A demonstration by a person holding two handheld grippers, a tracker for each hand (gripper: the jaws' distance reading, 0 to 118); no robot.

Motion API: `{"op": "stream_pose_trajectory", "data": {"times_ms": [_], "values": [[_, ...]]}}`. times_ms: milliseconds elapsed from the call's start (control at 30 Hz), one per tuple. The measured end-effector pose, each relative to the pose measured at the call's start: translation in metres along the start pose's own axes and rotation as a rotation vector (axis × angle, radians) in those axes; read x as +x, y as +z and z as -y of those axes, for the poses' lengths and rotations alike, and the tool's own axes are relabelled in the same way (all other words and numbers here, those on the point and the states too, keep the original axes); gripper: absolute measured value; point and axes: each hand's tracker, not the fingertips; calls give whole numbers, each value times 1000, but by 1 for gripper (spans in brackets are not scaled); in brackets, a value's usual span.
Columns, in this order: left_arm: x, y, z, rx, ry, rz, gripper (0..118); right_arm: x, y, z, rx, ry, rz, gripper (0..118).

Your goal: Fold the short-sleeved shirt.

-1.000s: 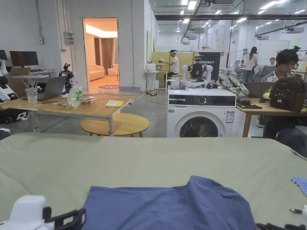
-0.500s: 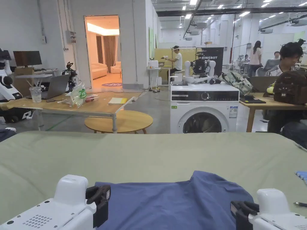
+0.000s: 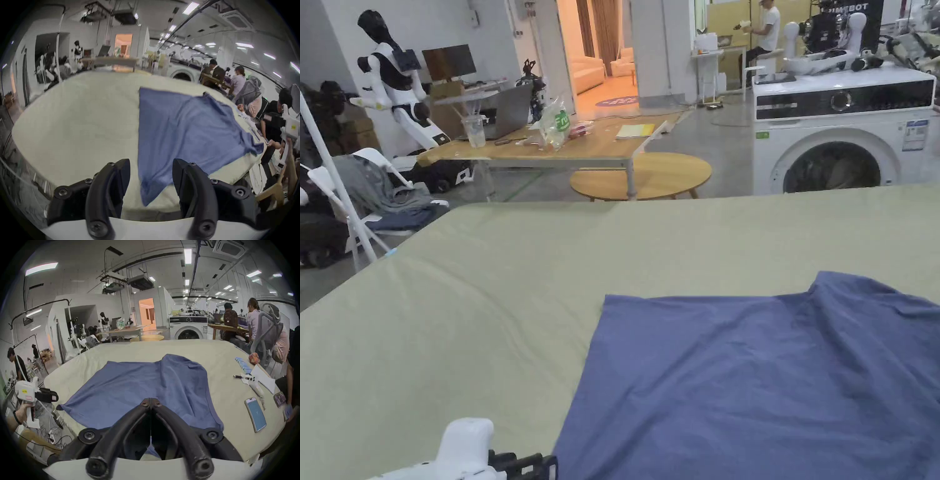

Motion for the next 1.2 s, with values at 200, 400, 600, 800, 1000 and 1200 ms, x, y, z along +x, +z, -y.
{"op": "stream_pose_trajectory", "data": {"times_ms": [200,400,600,800,1000,1200], "values": [[-1,-35,13,-89,16,14,53,7,5,4,-25,-16,11,0],[17,-51,13,-168,-83,-24,11,27,24,12,-37,-10,79,0],[23,-59,10,-208,-106,-22,2,61,46,28,-150,33,157,50],[24,-53,10,-210,-47,8,2,94,32,68,-355,29,215,70],[30,-49,9,-210,-51,-1,2,114,-8,97,-514,-60,177,4],[33,-39,6,-162,-70,-2,2,102,5,79,-429,-2,183,2]]}}
